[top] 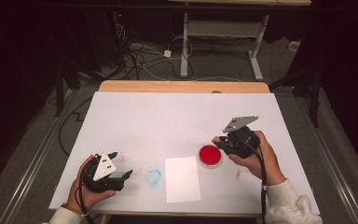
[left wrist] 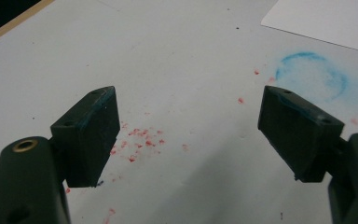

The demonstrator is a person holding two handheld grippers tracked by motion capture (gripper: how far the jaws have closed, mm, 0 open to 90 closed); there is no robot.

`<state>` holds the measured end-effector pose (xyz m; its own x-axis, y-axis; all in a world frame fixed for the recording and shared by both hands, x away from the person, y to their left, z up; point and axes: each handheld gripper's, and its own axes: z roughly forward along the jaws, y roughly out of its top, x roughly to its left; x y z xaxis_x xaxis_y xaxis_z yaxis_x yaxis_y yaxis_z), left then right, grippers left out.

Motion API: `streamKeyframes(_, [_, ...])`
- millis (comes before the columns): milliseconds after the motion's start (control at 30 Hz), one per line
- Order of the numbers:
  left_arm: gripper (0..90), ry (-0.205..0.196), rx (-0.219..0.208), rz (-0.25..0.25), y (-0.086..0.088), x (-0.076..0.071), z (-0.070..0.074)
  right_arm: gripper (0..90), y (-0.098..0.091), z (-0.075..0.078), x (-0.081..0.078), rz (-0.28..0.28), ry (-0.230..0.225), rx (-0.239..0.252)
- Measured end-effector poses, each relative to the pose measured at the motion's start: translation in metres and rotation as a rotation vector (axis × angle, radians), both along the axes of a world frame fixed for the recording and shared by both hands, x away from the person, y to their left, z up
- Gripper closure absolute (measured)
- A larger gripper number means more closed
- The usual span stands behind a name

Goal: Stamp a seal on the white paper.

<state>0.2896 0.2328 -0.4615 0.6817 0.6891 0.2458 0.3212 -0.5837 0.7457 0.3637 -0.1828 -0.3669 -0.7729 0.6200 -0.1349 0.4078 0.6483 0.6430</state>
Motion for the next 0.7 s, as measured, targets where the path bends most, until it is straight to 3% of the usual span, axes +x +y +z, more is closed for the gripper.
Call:
streamKeyframes(400, [19.8,0.008,0.003,0.006,0.001,-0.004,-0.001,75.9,0.009,0.005,-0.009,0.030,-0.021,0.014])
streamKeyframes(700, [19.8,0.007,0.005,0.008,0.001,-0.004,0.000,75.9,0.024,0.001,-0.015,0.090,-0.020,0.012])
